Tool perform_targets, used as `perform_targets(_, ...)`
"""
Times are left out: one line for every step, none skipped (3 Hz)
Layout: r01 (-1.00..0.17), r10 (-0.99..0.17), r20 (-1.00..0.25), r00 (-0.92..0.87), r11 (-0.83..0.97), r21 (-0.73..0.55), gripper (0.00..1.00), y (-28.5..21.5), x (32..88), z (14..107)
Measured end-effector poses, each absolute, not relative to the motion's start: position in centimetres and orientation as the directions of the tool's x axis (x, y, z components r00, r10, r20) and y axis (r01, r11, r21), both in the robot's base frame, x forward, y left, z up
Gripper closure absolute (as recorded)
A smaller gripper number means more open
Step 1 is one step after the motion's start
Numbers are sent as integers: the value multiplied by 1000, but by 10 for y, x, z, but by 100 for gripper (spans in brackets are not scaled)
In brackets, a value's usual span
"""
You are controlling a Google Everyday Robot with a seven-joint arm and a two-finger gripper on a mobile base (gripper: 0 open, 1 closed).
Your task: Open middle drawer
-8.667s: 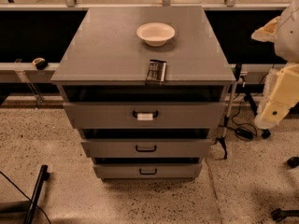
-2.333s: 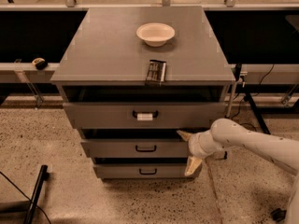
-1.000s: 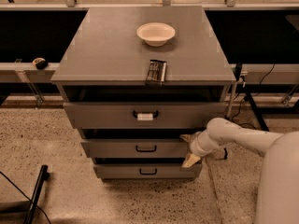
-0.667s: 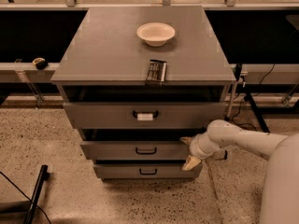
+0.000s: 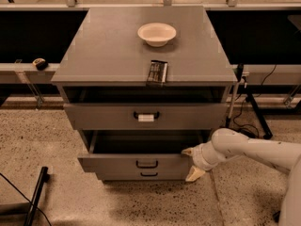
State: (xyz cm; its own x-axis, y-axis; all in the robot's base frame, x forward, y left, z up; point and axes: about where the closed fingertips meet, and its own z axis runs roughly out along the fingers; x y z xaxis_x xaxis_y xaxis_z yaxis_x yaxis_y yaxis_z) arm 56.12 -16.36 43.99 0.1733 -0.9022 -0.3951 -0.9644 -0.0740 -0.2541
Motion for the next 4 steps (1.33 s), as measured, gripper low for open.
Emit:
perform_targets(-968, -898, -402, 178, -87, -234, 31, -164, 537, 445)
perform_targets(-976, -897, -408, 168, -95, -195, 31, -165, 510, 453)
perform_targets(-983, -896, -417, 152, -93, -158, 31, -165, 487, 464)
perform_targets(-983, -893, -423, 156, -98, -155, 31, -160, 483, 479)
